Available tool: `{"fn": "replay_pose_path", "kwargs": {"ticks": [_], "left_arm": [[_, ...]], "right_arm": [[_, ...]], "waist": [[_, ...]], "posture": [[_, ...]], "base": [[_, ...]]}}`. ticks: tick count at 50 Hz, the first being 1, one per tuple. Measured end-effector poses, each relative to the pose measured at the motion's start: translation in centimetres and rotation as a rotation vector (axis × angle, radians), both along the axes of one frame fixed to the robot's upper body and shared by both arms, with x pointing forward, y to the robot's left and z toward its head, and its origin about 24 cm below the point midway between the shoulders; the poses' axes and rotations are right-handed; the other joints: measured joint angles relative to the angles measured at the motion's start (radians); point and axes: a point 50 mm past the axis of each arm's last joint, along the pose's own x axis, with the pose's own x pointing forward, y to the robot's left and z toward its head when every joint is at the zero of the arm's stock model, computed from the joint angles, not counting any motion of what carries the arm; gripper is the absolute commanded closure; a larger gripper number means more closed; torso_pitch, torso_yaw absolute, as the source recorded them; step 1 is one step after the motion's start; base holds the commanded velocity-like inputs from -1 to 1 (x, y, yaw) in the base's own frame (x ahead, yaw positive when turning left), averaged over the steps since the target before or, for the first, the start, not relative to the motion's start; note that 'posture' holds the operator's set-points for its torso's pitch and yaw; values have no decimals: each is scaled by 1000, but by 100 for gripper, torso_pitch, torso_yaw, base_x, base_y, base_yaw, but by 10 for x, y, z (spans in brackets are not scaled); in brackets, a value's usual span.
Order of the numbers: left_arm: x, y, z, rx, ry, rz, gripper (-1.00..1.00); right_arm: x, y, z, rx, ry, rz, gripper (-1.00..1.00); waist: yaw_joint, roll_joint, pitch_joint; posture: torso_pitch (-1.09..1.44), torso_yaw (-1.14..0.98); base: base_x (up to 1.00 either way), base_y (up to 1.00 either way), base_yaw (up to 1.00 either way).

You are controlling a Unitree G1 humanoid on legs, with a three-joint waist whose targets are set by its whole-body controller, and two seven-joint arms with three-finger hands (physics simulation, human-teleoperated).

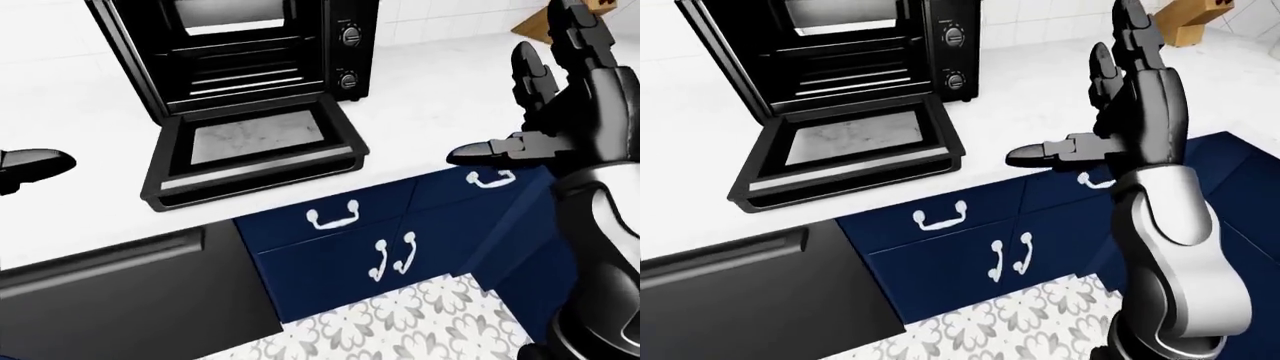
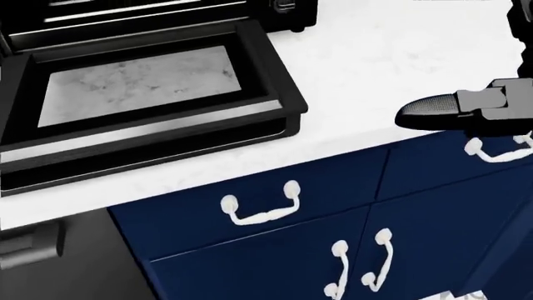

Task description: Close the toaster oven door.

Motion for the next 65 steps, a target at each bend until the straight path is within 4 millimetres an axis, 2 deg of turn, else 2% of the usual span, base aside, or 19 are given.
{"fn": "replay_pose_path", "kwargs": {"ticks": [1, 3, 7, 11, 14, 15, 19, 25, 27, 29, 32, 34, 38, 40, 45, 49, 50, 55, 65], "left_arm": [[0, 1, 0, 1, -1, 1, -100], [2, 1, -5, -8, 13, -10, -100], [4, 1, -11, -14, 46, -20, -100], [0, 4, -6, 0, 20, -5, -100], [-2, 8, -3, 7, 5, 11, -100], [-2, 10, -5, -2, 6, 18, -100], [-1, 15, -9, -19, 34, 42, -100], [-2, 14, -3, -2, 9, 36, -100], [-2, 14, -1, 0, 7, 38, -100], [0, 12, -4, -5, 14, 24, -100], [3, 10, -6, -6, 39, 3, -100], [2, 11, -3, -4, 32, 8, -100], [-3, 14, 3, 9, -5, 29, -100], [-4, 15, 5, 12, -11, 35, -100], [-4, 23, 0, -10, 8, 64, -100], [-4, 21, 2, -2, 7, 59, -100], [-3, 21, 1, -5, 6, 54, -100], [0, 20, -3, -12, 31, 43, -100], [0, 17, 1, 1, 10, 30, -100]], "right_arm": [[0, 0, 1, -1, -4, -2, -100], [1, -4, -2, 6, 10, -18, -100], [4, -8, -5, 12, 35, -40, -100], [1, -6, 0, 3, 3, -29, -100], [2, -6, 2, 2, -2, -28, -100], [2, -4, 0, 7, 4, -21, -100], [6, 0, -7, 1, 47, 7, -100], [1, -2, 2, -3, -3, -11, -100], [1, -1, 4, -6, -11, -9, -100], [1, -4, 3, -3, -4, -20, -100], [4, -8, -2, 10, 34, -42, -100], [4, -7, 0, 7, 28, -42, -100], [0, -5, 5, -3, -9, -34, -100], [1, -5, 5, -8, -11, -31, -100], [8, -2, -5, -17, 31, -13, -100], [9, -5, -3, -19, 19, -31, -100], [8, -6, -3, -19, 8, -37, -100], [14, -9, -6, -69, -20, -127, -100], [14, -30, -7, 60, -13, -222, -100]], "waist": [[0, -19, -5], [-15, 0, 0], [-20, -3, -7], [-23, 44, 3], [-27, 108, -6], [-19, 96, -2], [-5, 90, -1], [-2, 16, 1], [0, -19, -4], [-15, 2, 2], [-24, -3, -2], [-22, 8, -5], [-26, 62, 3], [-27, 107, -5], [-12, 85, 26], [-8, 14, 30], [-8, 11, 31], [-11, 30, 11], [-17, 53, 0]], "posture": [[0, 0], [0, 0], [0, 0], [0, 0], [0, 0], [0, 0], [0, 0], [0, 0], [0, 0], [0, 0], [0, 0], [0, 0], [0, 0], [0, 0], [0, 0], [0, 0], [0, 0], [0, 0], [0, 0]], "base": [[16, 11, 0], [15, 10, 0], [15, 10, 0], [15, 11, 0], [15, 10, 0], [16, 11, 0], [15, 10, 0], [15, 10, 0], [16, 11, 0], [16, 11, 0], [15, 11, 0], [15, 10, 0], [15, 10, 0], [12, 5, 0], [0, 0, 0], [0, 0, 0], [0, 0, 0], [0, 0, 0], [0, 0, 20]]}}
